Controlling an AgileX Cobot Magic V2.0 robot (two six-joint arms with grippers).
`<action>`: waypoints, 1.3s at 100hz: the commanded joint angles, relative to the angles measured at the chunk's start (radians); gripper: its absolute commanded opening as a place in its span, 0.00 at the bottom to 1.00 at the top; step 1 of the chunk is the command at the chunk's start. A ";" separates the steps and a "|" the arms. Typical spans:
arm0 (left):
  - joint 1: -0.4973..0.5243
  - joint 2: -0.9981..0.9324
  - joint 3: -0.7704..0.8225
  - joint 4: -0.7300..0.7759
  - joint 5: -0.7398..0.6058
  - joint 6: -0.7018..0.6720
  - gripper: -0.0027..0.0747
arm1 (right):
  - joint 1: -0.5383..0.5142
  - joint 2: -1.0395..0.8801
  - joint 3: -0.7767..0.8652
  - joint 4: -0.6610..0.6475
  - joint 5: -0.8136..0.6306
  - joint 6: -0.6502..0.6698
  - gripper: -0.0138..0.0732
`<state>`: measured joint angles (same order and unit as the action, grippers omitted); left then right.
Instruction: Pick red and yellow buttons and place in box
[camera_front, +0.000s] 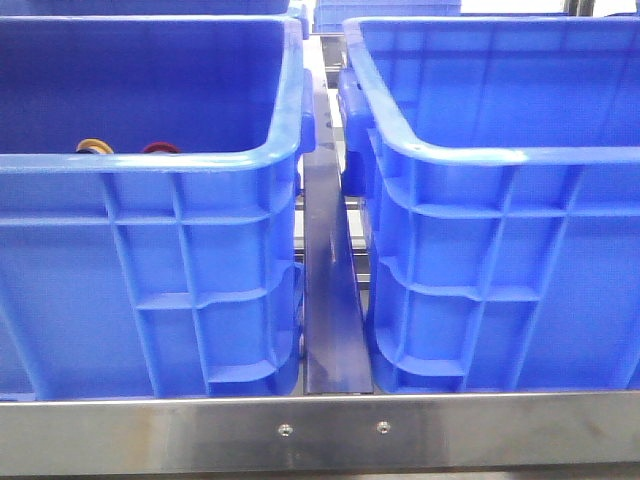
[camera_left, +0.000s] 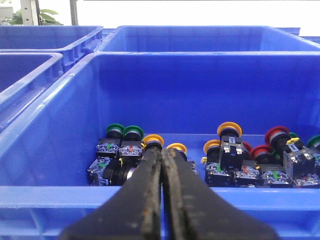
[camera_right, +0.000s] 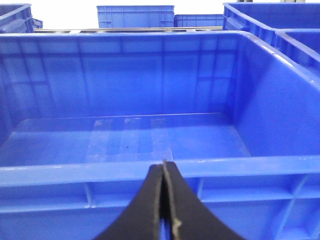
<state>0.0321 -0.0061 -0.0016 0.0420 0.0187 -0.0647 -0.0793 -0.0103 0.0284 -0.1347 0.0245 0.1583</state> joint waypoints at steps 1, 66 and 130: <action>0.002 -0.030 0.020 -0.007 -0.083 0.000 0.01 | -0.007 -0.020 0.004 0.003 -0.074 -0.008 0.04; 0.002 -0.030 -0.116 -0.042 0.007 0.000 0.01 | -0.007 -0.020 0.004 0.003 -0.074 -0.008 0.04; 0.002 0.392 -0.541 -0.054 0.395 0.041 0.01 | -0.007 -0.020 0.004 0.003 -0.074 -0.008 0.04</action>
<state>0.0321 0.3020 -0.4626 0.0000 0.4580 -0.0345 -0.0793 -0.0103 0.0284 -0.1347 0.0245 0.1583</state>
